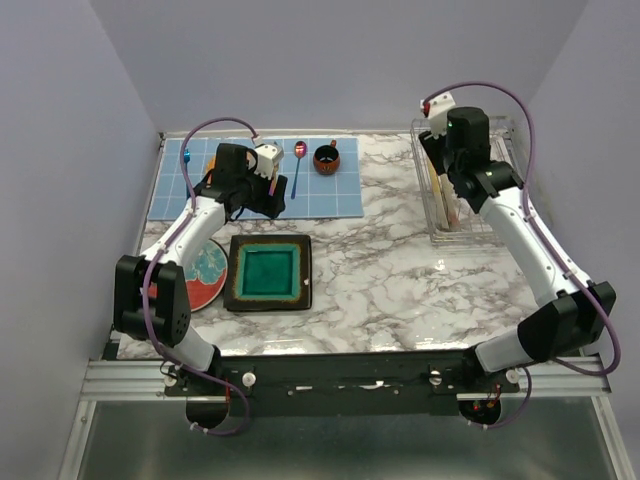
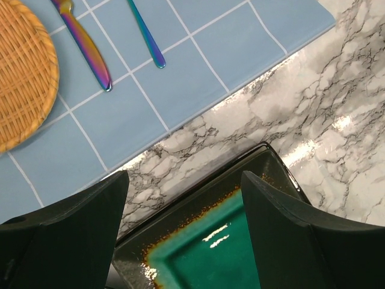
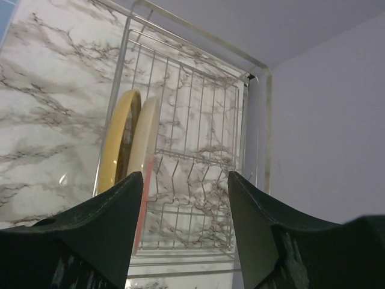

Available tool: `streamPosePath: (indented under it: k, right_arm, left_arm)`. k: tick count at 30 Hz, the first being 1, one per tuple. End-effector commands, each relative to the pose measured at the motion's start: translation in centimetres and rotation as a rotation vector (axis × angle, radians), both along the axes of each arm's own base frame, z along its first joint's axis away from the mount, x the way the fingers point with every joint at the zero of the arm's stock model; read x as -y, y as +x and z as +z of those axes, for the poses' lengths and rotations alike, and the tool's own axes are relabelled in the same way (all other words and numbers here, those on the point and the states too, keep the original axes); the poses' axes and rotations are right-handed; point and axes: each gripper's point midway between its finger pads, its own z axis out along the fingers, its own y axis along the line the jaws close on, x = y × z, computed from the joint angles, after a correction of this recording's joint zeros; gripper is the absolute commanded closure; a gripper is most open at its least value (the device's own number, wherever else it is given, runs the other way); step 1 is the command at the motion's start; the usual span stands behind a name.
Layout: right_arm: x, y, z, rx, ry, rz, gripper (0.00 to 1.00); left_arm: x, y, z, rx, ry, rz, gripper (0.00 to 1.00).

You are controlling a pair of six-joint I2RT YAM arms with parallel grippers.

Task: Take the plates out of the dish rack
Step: Unload the plate from the dish rack.

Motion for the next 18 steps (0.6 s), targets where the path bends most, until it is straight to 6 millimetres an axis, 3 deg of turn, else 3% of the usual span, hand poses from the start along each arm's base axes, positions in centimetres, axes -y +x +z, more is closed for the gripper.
streamPosePath:
  k: [1, 6, 13, 18]
  right_arm:
    - [2.2, -1.6, -1.2, -0.058, 0.045, -0.016, 0.33]
    - [2.4, -2.2, -4.6, -0.133, 0.121, -0.016, 0.32]
    - [2.0, -2.6, -7.7, -0.188, 0.229, -0.012, 0.29]
    - [1.8, -2.7, -8.3, -0.188, 0.253, -0.007, 0.29]
  left_arm:
    - [0.5, -0.6, 0.6, 0.024, -0.015, -0.03, 0.16]
    - [0.7, -0.5, 1.0, 0.033, -0.018, -0.032, 0.12]
    - [0.6, 0.1, 2.4, 0.069, 0.002, -0.029, 0.02]
    - [0.6, 0.2, 2.4, 0.064, 0.008, -0.031, 0.01]
